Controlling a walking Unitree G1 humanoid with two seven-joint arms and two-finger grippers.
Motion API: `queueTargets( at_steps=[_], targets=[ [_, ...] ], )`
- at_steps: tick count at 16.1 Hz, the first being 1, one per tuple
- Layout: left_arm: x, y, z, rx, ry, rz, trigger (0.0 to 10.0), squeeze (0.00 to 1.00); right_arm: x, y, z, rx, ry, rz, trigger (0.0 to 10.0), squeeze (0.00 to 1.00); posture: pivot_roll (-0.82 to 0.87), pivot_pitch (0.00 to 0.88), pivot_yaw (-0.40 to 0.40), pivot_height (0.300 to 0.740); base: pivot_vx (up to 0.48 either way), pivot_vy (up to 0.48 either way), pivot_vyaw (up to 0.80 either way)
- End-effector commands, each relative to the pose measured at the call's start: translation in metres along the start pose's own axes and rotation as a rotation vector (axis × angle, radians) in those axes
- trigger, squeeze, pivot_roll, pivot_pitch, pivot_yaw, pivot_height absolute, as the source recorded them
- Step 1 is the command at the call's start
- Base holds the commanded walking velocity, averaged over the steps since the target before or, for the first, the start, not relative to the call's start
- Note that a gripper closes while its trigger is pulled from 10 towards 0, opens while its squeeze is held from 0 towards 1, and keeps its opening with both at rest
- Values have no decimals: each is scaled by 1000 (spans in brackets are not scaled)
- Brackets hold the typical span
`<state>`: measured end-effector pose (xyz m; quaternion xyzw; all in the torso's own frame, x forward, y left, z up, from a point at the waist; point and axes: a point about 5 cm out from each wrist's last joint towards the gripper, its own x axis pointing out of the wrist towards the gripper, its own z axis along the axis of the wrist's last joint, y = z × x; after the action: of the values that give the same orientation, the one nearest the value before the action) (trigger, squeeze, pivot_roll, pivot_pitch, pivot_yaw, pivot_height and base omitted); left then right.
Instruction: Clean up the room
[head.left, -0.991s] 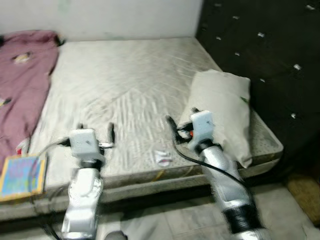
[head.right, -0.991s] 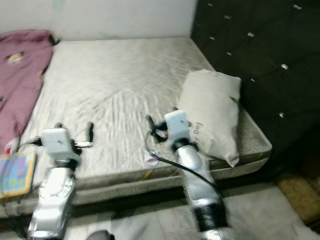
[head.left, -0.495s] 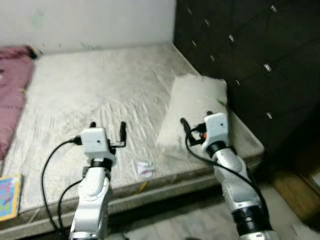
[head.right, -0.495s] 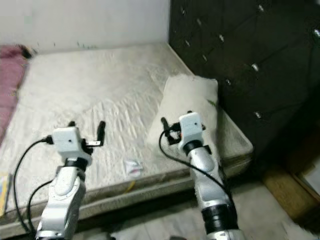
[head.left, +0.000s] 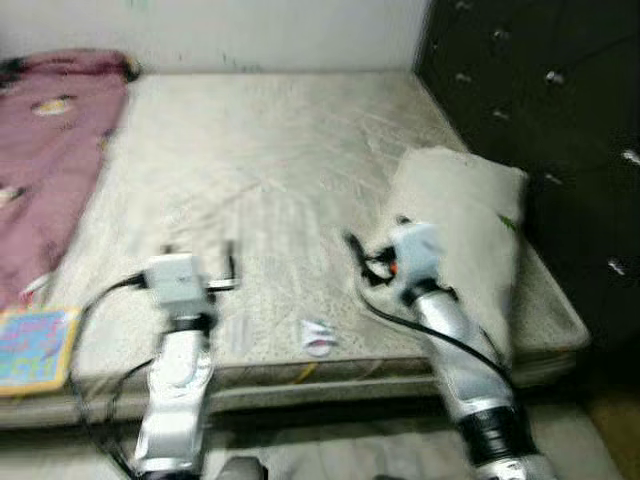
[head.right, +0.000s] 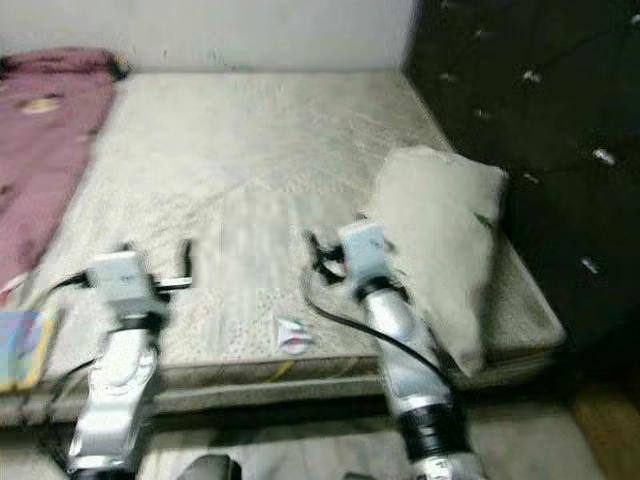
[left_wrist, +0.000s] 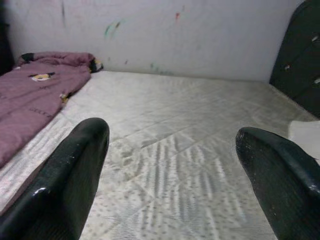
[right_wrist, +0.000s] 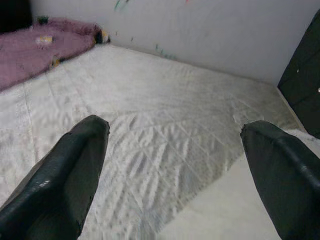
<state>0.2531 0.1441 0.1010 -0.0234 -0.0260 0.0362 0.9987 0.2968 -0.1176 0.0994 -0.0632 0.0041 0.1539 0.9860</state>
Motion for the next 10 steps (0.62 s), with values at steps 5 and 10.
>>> queueTargets(
  at_steps=[5,10],
  targets=[
    [-1,7,-3,5,19,16,10000,0,5,6,6,2,-22,25,10000,0,-9,0,-65,740,0,0,159],
    [-2,6,-3,1,19,6,10000,0,5,6,4,16,-17,16,10000,0,-9,0,-65,740,0,0,556]
  ],
)
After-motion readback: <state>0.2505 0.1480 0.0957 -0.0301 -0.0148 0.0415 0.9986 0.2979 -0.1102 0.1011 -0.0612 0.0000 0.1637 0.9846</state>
